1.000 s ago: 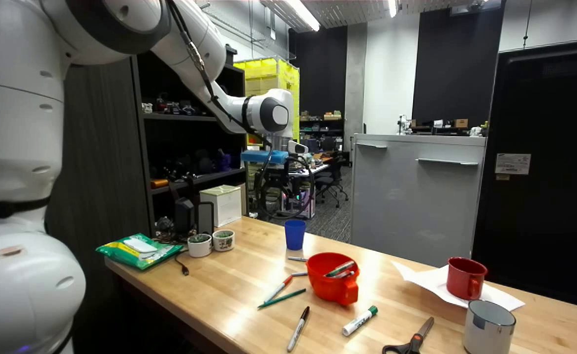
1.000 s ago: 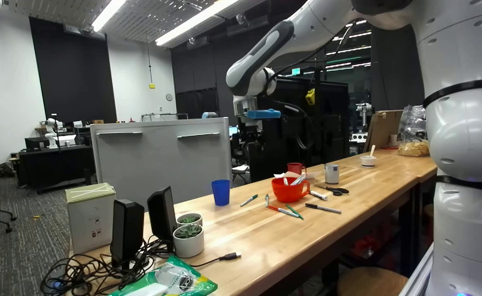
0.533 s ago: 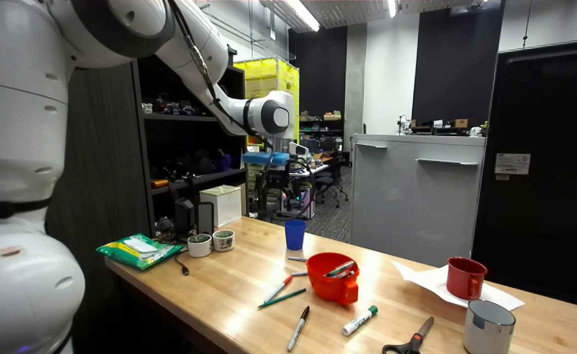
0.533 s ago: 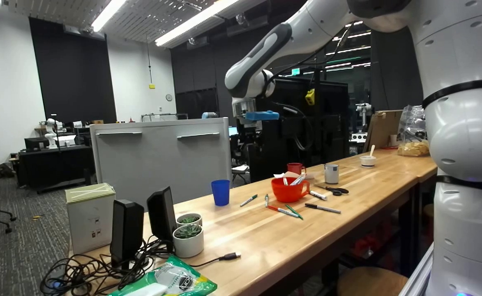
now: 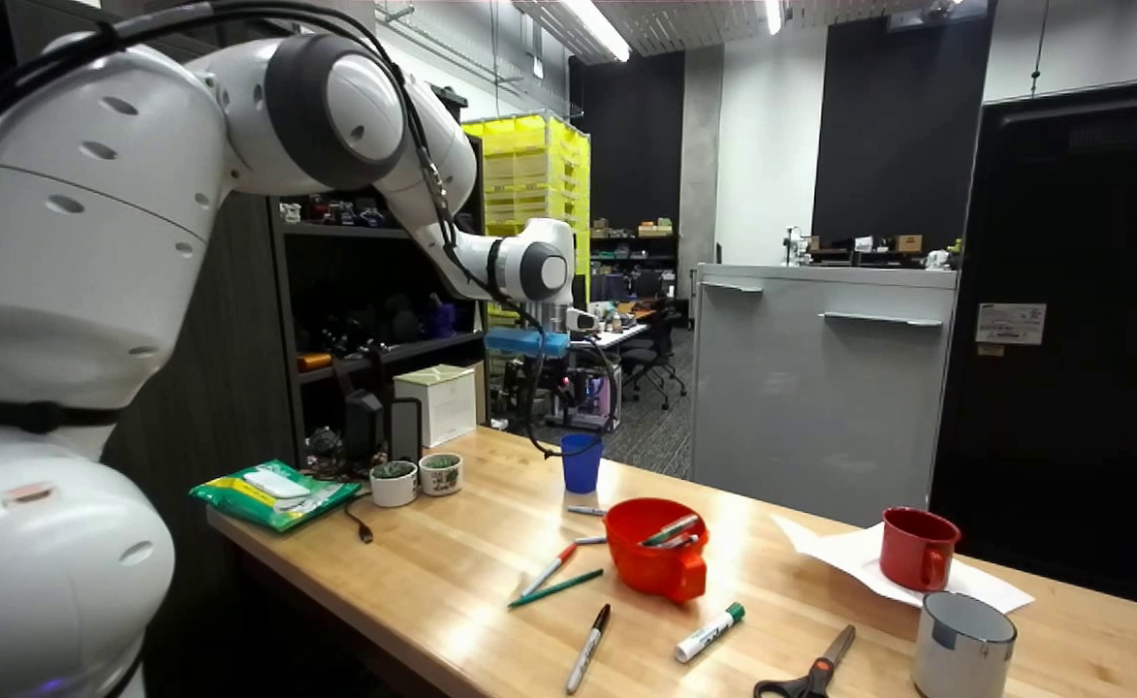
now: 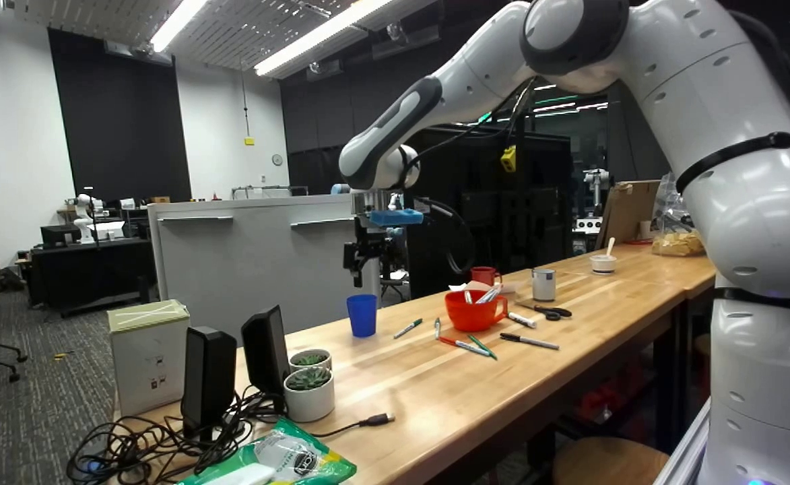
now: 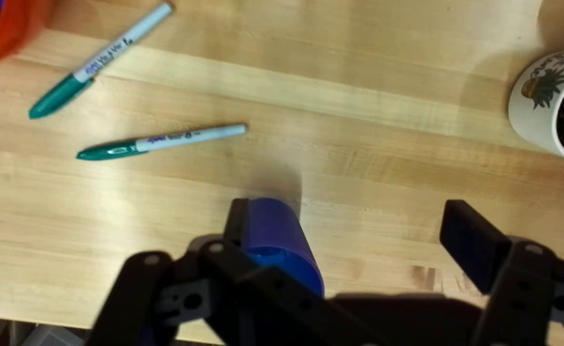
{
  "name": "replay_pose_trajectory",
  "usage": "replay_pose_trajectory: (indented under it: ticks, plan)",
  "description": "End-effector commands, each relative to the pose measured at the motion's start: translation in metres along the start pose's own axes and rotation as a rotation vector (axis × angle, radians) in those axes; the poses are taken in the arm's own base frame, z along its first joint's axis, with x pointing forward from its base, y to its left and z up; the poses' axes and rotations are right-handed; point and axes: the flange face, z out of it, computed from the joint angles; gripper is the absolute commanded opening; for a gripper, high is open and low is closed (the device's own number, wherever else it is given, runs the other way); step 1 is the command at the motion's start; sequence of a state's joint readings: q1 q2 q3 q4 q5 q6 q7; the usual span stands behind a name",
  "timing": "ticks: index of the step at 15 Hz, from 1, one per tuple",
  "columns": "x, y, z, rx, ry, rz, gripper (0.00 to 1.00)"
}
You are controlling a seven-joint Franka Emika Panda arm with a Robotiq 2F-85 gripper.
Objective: Move the blue cup backwards
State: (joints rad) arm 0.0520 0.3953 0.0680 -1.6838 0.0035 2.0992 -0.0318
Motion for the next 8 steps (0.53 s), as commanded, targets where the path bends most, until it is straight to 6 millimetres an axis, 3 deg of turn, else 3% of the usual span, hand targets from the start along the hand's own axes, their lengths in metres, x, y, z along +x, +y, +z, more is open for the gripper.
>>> replay_pose_trajectory:
  ticks: [1,8]
  plan:
    - [0.038,-0.011,0.013,0.020,0.022,-0.040,1.00]
    - [0.083,-0.010,0.026,0.002,0.057,-0.071,1.00]
